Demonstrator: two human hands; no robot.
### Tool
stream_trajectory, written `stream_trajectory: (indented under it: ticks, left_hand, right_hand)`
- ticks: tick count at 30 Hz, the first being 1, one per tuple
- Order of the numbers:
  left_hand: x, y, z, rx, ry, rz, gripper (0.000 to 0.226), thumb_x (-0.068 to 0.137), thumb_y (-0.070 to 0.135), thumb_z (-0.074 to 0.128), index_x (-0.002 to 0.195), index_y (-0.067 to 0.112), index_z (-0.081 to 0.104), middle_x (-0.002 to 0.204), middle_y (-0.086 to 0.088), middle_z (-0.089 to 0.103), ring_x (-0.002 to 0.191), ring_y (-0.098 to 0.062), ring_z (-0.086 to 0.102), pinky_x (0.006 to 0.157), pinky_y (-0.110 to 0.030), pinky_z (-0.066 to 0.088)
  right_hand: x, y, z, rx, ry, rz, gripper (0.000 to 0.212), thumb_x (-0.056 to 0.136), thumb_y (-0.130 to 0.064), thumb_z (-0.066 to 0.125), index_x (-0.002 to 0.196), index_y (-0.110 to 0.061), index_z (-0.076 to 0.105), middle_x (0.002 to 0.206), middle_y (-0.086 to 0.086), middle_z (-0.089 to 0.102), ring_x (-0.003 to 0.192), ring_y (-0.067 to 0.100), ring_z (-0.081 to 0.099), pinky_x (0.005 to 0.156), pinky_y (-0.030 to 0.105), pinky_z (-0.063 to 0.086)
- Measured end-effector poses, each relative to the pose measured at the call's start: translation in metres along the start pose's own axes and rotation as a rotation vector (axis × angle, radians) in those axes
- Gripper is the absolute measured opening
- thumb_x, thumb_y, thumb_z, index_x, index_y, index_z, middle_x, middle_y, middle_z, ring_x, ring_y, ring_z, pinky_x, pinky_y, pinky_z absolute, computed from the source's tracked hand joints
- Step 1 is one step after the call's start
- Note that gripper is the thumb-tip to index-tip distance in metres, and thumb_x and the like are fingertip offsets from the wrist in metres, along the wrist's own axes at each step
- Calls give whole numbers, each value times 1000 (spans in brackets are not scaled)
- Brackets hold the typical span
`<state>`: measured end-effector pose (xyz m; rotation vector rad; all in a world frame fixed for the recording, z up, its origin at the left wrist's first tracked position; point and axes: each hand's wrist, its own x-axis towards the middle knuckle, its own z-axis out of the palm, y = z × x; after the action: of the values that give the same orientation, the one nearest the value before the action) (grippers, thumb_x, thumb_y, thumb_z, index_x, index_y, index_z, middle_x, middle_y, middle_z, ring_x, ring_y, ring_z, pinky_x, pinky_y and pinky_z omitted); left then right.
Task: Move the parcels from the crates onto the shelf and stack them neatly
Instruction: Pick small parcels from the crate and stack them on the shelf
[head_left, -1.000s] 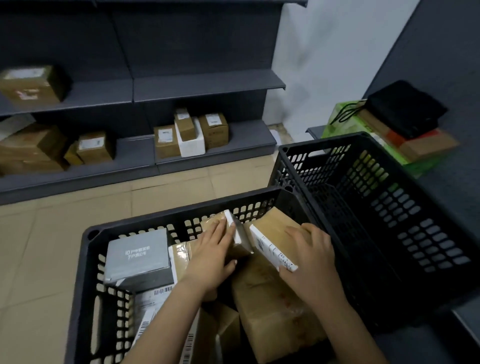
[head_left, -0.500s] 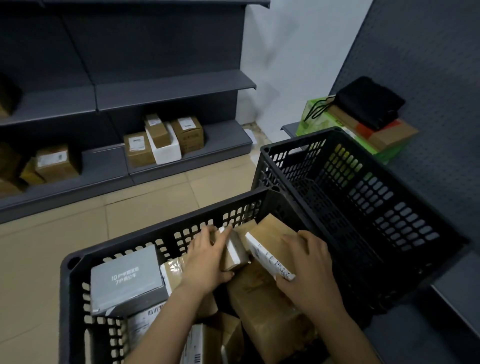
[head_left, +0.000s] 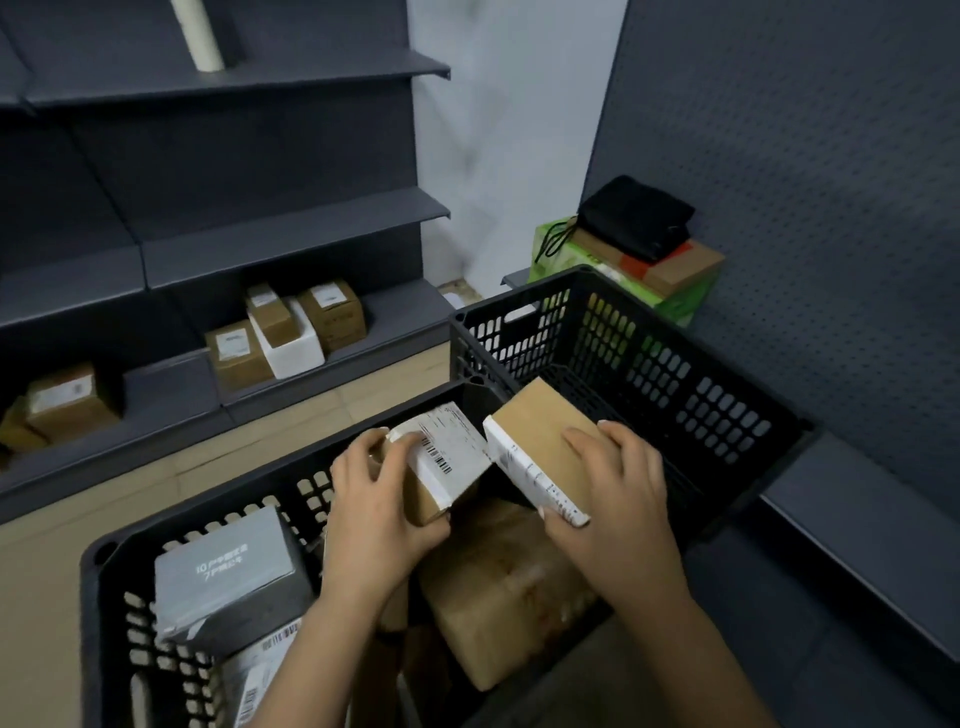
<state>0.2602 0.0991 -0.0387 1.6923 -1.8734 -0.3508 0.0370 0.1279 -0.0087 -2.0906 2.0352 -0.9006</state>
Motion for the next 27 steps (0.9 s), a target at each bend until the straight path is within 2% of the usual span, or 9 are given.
stream_trajectory:
  ticks: [8,13,16,23,27]
  left_hand:
    - [-49,119,5,-161,146,122,96,57,34,88,139,33,40,137,1,24,127,-21,22,96,-35,33]
    - [-96,218,32,-291,166,218,93,54,30,88,136,29,44,133,-2,28,127,-24,27,98,-30,29]
    - [-127,275,55,-381,135,281,95,52,29,89,137,27,46,131,-4,31,124,-26,30,101,-31,27]
    - [-203,405,107,-544,31,485,97,49,27,91,136,26,47,128,-3,33,120,-23,32,94,-32,31]
    - [-240,469,130,-627,-74,620,97,49,30,91,135,27,48,128,-1,32,120,-22,33,91,-32,34]
  right_hand:
    - [-67,47,-120,43,262,58,68,71,-30,80,131,-30,47,139,-1,34,130,17,26,101,38,33]
    - [-136,94,-207,-2,421,145,67,70,-28,81,130,-28,50,139,-3,34,129,14,26,97,33,32]
    - [-181,125,-254,-39,513,209,68,69,-28,82,130,-28,51,139,-5,33,128,11,26,99,31,30]
    - [-291,186,-354,-166,694,400,70,69,-30,83,131,-30,50,139,-3,33,128,13,25,97,33,30]
    - [-345,210,-398,-237,817,507,70,67,-32,84,129,-30,51,137,-6,33,124,3,21,95,29,28]
